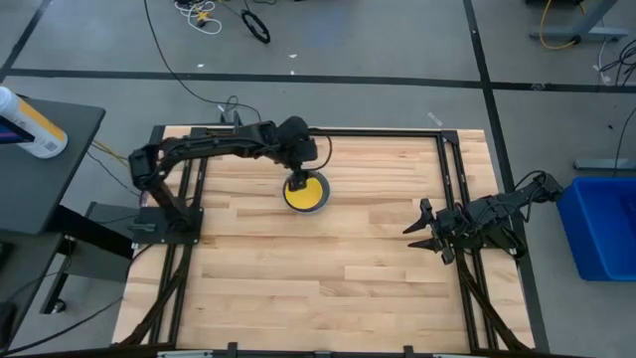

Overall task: Nest bowls inside each other
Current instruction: Return to Home Position

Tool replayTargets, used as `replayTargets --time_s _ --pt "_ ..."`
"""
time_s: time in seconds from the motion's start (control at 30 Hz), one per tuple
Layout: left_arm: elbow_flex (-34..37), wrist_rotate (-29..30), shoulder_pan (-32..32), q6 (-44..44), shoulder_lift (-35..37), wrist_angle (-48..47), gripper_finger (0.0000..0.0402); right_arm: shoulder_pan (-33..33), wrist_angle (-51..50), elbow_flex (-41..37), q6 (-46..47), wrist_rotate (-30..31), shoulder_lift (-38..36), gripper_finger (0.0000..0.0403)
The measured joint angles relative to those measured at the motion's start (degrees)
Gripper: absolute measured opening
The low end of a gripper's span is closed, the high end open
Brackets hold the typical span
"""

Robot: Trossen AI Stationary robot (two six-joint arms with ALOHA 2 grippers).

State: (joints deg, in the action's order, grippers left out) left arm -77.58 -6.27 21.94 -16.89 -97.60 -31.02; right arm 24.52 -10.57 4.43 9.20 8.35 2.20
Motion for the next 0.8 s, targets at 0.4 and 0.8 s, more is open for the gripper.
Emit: replayTargets --time_s 0.4,0.8 --pt "30.6 -20.0 -5.9 2.5 40.3 21.2 0.0272 0.0 0.0 0.0 -1.1 -1.0 0.0 0.0189" --pt "71.0 -12.5 -25.0 17.6 87.1 38.6 0.0272 0.0 0.0 0.0 0.7 -1.6 0.0 0.0192"
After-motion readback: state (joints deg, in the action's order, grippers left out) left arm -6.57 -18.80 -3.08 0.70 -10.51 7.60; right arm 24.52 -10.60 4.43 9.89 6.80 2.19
